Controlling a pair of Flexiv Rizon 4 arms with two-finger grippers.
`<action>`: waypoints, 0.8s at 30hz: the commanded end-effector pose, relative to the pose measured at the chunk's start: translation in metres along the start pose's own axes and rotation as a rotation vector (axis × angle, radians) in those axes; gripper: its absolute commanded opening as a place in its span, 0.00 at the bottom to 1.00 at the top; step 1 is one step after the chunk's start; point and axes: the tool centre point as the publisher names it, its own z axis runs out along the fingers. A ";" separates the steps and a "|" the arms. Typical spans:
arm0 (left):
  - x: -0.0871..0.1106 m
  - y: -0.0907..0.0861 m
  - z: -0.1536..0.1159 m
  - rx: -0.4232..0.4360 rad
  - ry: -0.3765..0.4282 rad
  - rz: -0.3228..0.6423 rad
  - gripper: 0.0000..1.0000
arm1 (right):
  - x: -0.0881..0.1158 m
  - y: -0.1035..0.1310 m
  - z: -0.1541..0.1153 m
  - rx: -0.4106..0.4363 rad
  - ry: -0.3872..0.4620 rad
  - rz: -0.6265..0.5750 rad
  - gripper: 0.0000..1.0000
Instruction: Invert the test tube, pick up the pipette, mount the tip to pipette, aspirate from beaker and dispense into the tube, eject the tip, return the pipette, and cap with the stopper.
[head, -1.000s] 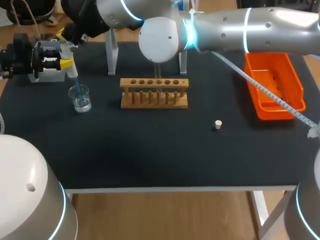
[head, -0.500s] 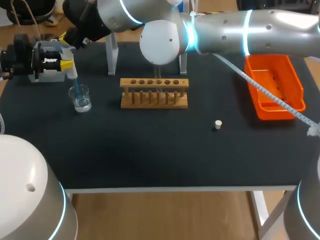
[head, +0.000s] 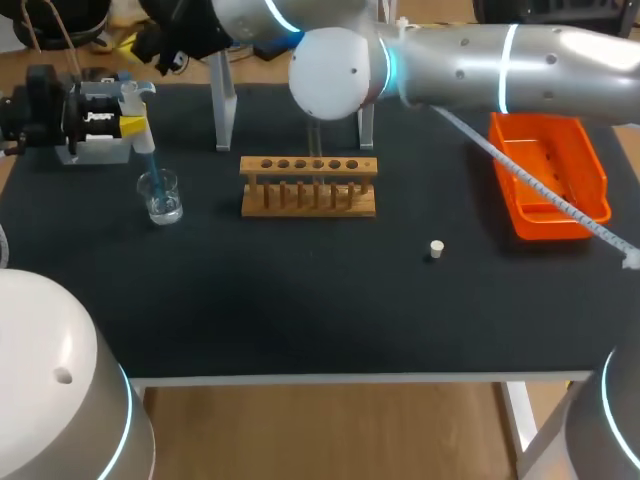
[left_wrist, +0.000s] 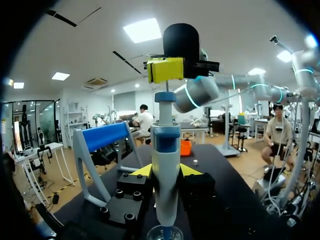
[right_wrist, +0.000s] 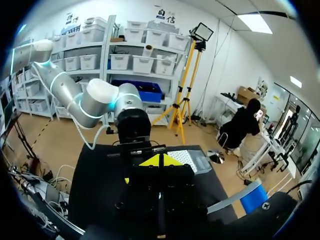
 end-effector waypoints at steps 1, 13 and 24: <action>0.000 -0.001 -0.001 -0.001 0.001 0.000 0.00 | -0.004 -0.003 -0.034 -0.044 0.055 -0.034 0.00; 0.000 -0.001 -0.001 -0.001 0.001 0.000 0.00 | 0.000 -0.005 -0.104 -0.117 0.161 -0.151 0.00; 0.000 -0.001 -0.001 -0.001 0.001 0.000 0.00 | -0.012 -0.029 -0.156 -0.108 0.182 -0.144 0.00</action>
